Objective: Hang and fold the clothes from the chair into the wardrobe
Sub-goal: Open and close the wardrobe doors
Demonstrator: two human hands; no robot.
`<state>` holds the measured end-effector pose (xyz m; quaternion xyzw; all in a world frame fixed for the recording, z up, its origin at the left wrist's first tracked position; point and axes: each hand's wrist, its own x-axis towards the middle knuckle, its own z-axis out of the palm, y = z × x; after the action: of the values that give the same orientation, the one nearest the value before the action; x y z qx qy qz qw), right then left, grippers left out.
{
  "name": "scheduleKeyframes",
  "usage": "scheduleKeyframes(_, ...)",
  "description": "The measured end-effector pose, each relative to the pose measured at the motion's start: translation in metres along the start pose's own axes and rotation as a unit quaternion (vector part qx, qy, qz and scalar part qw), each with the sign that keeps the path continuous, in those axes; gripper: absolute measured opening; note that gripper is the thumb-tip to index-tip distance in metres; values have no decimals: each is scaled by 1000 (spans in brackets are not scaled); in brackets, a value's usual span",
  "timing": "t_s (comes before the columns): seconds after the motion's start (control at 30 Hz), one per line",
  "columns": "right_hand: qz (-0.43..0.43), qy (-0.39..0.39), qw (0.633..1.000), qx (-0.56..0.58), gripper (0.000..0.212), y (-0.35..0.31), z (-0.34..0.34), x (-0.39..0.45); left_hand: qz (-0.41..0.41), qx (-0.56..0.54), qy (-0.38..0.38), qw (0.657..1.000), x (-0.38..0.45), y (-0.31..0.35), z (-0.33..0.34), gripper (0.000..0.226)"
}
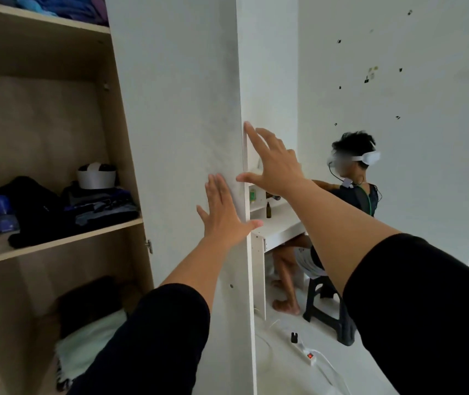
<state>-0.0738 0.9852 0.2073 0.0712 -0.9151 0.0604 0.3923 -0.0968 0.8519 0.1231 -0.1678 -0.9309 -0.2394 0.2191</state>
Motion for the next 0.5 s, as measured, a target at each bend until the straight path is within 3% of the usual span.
scheduleKeyframes(0.27, 18, 7, 999, 43, 98, 6, 10, 0, -11, -48, 27, 998, -6, 8, 9, 112)
scheduleKeyframes(0.5, -6, 18, 996, 86, 93, -36, 9, -16, -11, -48, 30, 998, -40, -15, -14, 104)
